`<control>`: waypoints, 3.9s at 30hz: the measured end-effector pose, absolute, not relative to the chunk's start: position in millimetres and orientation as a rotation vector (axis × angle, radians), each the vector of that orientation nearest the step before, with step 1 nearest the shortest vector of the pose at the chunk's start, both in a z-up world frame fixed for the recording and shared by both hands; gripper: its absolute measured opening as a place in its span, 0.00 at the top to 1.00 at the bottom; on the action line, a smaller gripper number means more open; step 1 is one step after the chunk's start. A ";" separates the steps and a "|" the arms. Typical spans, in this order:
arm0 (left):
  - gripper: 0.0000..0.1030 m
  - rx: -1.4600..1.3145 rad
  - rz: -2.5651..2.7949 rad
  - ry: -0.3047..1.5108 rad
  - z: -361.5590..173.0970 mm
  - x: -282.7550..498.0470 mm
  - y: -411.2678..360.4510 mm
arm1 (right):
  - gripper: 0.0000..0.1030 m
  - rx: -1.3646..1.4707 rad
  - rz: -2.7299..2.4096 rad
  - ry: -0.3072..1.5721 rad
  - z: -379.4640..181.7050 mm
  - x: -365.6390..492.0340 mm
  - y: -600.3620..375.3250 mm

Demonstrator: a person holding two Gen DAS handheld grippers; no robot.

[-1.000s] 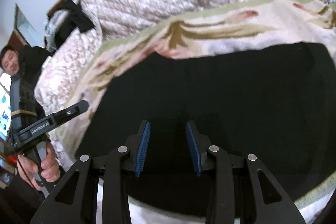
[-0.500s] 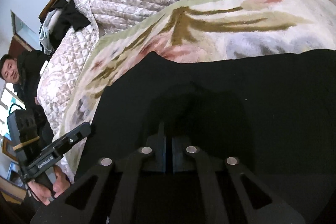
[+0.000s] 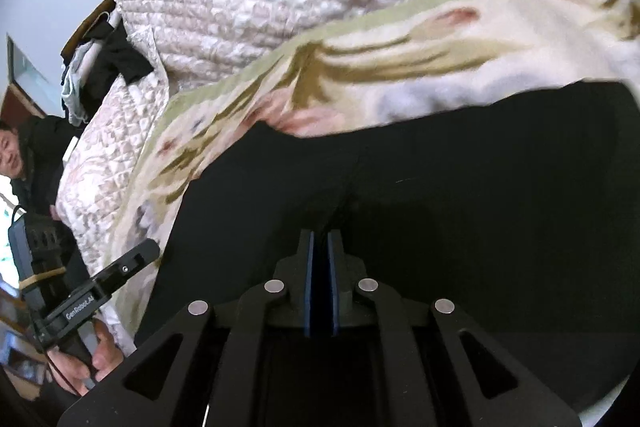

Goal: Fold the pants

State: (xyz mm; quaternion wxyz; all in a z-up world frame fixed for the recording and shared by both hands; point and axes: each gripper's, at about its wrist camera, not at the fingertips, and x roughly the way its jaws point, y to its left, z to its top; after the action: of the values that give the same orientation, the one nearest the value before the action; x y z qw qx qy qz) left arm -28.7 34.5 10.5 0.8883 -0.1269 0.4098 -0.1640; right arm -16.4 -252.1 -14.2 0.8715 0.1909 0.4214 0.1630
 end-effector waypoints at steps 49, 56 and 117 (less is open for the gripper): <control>0.64 -0.031 -0.348 0.871 -0.2 -61.5 -23.1 | 0.85 0.238 0.250 0.884 -26.7 -75.9 -255.0; 0.55 -0.042 -0.388 0.875 2.5 -62.0 -29.0 | 0.84 0.363 0.083 0.839 -20.7 -91.0 -311.6; 0.55 -0.138 -0.156 0.880 8.7 -32.5 29.0 | 0.79 0.553 -0.057 0.653 -1.9 -57.6 -369.7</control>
State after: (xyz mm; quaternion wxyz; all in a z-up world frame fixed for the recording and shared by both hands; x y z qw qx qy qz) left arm -32.5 29.0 8.7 0.8995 -0.0668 0.4251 -0.0756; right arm -57.6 -369.7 -1.9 0.9094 0.2681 0.3166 -0.0278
